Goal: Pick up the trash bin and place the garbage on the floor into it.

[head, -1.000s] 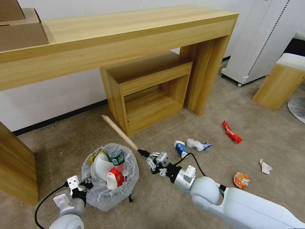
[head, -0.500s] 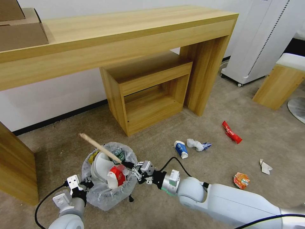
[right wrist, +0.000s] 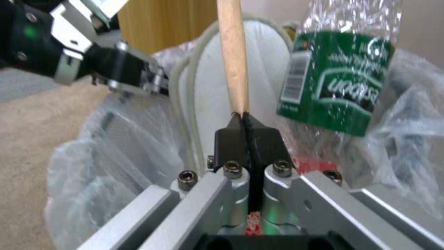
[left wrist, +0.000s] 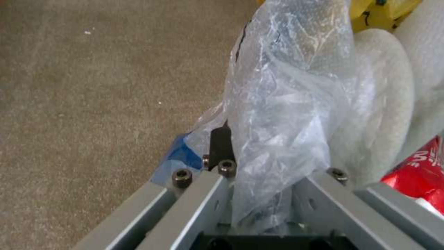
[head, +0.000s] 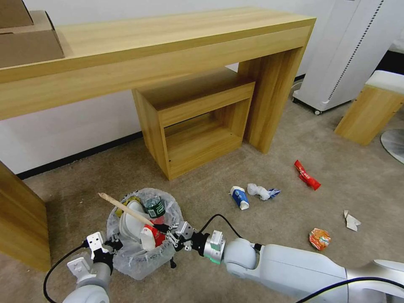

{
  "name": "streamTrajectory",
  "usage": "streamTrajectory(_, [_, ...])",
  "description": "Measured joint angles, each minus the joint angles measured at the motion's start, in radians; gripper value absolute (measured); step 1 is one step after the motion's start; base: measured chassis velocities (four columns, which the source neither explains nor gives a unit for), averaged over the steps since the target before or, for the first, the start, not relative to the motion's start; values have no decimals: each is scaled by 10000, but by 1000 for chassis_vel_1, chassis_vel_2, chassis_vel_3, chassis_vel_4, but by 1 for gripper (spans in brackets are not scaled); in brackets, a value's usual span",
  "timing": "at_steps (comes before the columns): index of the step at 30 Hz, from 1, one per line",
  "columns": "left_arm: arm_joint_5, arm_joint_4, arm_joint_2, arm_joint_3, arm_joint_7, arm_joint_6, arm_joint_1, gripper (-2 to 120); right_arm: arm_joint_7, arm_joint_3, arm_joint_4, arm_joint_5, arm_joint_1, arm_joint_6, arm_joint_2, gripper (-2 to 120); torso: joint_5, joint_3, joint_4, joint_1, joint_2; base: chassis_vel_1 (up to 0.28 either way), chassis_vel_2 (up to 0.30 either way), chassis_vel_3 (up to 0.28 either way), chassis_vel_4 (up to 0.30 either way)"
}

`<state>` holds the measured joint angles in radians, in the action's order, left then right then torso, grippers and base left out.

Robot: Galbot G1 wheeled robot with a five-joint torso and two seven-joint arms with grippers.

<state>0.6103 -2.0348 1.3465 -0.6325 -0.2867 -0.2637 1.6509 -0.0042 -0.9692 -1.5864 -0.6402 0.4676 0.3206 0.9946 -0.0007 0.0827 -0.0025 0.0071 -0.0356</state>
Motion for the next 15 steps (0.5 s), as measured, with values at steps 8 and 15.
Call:
streamTrajectory(8, [-8,20,-23,-2,14,17,2,1,131,-6,81,47,49,-163,-35,0,1,0,0,0,0,0,0,0,0])
streamTrajectory(15, [-28,26,3,8,18,28,3,1,112,-4,-38,35,63,-283,-172,17,0,0,0,0,0,0,0,0,0])
